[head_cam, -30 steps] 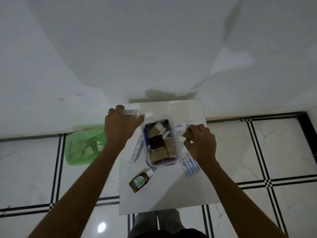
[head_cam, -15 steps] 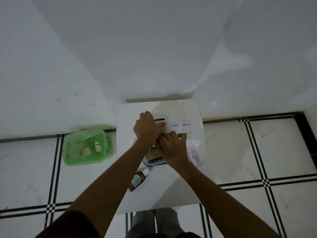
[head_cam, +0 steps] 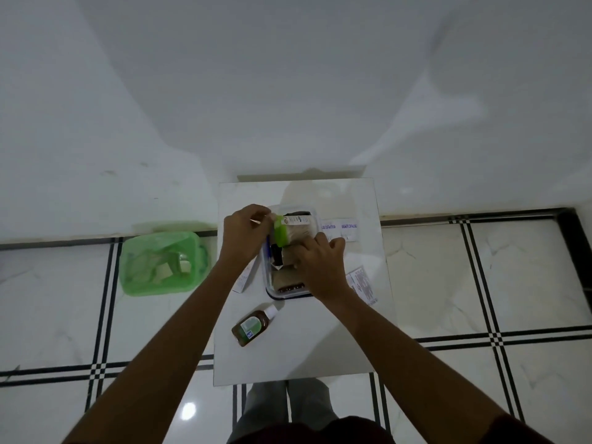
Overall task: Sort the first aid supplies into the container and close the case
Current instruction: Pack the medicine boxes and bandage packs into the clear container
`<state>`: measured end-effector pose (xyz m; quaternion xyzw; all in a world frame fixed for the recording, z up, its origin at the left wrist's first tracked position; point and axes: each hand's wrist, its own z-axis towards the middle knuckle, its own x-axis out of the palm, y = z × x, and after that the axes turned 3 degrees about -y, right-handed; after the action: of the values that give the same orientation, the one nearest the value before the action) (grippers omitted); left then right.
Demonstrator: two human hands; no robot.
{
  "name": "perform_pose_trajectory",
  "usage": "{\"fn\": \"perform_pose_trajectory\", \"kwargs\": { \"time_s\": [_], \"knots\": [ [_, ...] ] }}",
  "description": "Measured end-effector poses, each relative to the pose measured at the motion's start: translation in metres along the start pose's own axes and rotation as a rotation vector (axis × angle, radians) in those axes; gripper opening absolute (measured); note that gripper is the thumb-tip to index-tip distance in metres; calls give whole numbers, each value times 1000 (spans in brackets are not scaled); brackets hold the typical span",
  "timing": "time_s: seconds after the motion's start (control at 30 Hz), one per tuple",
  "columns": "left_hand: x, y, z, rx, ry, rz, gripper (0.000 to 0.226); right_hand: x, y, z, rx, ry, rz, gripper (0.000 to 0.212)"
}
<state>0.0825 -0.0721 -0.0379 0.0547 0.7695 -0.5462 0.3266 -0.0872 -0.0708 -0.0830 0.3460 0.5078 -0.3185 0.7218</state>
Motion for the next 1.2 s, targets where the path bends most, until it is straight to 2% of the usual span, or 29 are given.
{"fn": "perform_pose_trajectory", "kwargs": {
  "time_s": [0.07,0.13,0.27,0.33,0.5,0.57,0.63,0.7,0.77,0.9,1.03,1.2],
  "knots": [
    [-10,10,-14,-52,-177,-62,12,-6,-4,-1,27,11,14,9],
    [-19,26,-29,-160,-254,7,14,-13,-10,-4,78,10,36,10],
    [-20,72,-53,-266,25,239,34,-37,-13,-23,268,-100,256,12],
    [-17,84,-55,-241,101,298,44,-42,-1,-37,247,-64,353,16],
    [-5,84,-40,-155,144,427,56,-35,51,-89,93,139,507,12],
    [0,84,-35,-171,182,459,53,-18,67,-105,7,243,474,19],
    [3,85,-33,-185,207,476,42,1,81,-113,-99,391,402,40],
    [3,87,-33,-187,199,480,27,15,90,-111,-263,514,266,60],
    [2,89,-34,-189,169,451,27,23,97,-105,-355,597,101,69],
    [-8,83,-38,-213,51,355,31,29,99,-91,-360,664,-35,57],
    [-22,66,-41,-205,-46,230,22,26,91,-91,-298,654,49,44],
    [-29,29,-38,-139,-147,145,29,10,77,-100,-246,590,113,52]
  ]
}}
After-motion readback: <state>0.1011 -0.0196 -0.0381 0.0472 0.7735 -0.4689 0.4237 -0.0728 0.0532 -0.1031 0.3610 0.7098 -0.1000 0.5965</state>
